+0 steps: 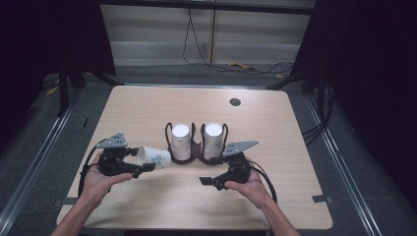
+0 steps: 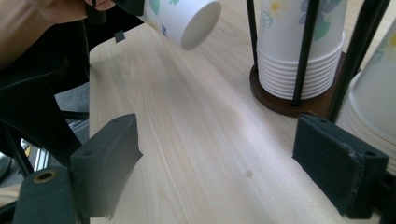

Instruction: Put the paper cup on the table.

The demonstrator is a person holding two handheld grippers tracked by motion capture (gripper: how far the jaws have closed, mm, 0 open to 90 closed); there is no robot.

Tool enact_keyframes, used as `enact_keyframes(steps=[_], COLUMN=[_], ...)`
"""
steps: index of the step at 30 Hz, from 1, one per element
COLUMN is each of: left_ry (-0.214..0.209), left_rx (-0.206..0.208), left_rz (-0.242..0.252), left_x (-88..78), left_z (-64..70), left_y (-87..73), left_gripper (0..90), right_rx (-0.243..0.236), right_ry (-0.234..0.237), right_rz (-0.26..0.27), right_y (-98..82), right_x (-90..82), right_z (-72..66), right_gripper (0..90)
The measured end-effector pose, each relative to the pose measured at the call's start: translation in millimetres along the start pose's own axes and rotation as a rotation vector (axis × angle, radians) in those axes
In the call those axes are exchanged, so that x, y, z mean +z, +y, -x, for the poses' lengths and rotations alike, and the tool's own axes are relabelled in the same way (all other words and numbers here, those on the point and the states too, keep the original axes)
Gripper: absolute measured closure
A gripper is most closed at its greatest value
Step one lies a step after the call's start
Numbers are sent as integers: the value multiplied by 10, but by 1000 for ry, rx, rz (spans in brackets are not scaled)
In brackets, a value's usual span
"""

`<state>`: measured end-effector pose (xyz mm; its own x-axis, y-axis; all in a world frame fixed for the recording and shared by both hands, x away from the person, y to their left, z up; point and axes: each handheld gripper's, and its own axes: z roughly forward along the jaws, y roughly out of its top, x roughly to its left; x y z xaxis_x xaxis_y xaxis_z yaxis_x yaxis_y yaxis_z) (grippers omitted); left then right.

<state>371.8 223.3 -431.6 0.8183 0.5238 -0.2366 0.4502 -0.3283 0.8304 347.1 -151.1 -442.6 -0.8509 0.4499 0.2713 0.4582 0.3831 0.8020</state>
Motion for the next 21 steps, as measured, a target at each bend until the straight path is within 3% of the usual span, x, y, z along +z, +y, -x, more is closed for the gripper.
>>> enact_keyframes(steps=[5, 9, 14, 17, 21], left_ry=[50, 89, 135, 142, 157], left_rx=[-9, -84, -78, -81, -49], left_rz=[0, 11, -28, -59, -81], left_x=[-82, -133, -124, -113, -135], left_z=[-93, -193, -269, -321, -354], left_y=[-8, 22, 64, 71, 80], left_gripper=[244, 245, 246, 246, 245], right_rx=[13, 21, 21, 18, 17], right_ry=[1, 4, 5, 1, -13], right_rz=[-9, -11, -7, -14, -7], right_y=[-25, -35, -20, -23, -25], right_x=[10, 29, 64, 59, 32], right_z=[35, 62, 64, 58, 31], right_gripper=[145, 148, 153, 153, 154])
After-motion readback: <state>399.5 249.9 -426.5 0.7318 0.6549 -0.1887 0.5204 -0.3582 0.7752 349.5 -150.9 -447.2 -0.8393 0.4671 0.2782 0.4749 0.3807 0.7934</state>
